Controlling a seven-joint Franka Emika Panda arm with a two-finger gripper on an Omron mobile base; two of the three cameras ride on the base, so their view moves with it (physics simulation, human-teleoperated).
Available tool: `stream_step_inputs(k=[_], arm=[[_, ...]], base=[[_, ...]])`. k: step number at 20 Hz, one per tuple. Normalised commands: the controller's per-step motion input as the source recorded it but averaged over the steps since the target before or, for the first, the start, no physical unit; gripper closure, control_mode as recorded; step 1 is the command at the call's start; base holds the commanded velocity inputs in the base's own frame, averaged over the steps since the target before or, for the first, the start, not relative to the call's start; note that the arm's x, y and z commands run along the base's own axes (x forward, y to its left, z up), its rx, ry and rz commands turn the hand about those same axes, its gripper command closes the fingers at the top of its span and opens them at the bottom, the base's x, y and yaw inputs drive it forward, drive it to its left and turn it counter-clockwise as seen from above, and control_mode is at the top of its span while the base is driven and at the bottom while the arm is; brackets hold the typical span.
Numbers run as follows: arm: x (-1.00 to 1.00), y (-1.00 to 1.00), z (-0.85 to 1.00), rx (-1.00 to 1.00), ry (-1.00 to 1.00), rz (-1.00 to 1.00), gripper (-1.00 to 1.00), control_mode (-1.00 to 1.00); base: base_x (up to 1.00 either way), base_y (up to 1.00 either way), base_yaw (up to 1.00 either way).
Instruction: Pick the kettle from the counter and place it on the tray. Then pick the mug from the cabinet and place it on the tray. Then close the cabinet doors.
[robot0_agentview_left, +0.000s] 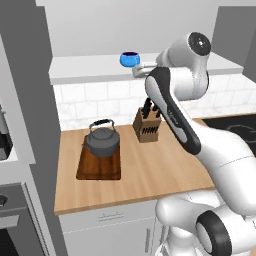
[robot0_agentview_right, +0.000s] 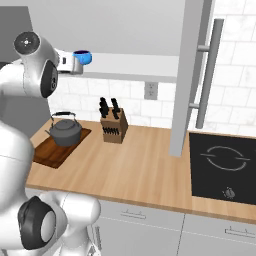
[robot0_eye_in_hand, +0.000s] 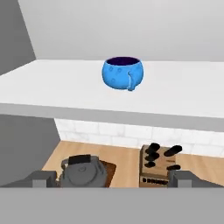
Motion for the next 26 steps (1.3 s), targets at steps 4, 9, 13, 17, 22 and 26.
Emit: stream_step_inputs(k=[4,9,13,17,22,26], arm=[[0.48,-0.22,0.04,0.0,-0.1,0.08,-1.0,-1.0],[0.48,-0.19,0.02,0.0,-0.04,0.07,-1.0,-1.0],[0.53,0.0,0.06,0.0,0.05,0.0,-1.0,-1.0],[0.55,0.0,0.1,0.0,0.02,0.0,-1.0,-1.0],[0.51,0.05,0.03,0.0,0.0,0.0,-1.0,-1.0],[0.3,0.17,0.0,0.0,0.01,0.0,-1.0,-1.0]], base=[[0.0,0.0,0.0],[0.0,0.0,0.0],[0.0,0.0,0.0],[0.0,0.0,0.0],[0.0,0.0,0.0],[0.0,0.0,0.0]])
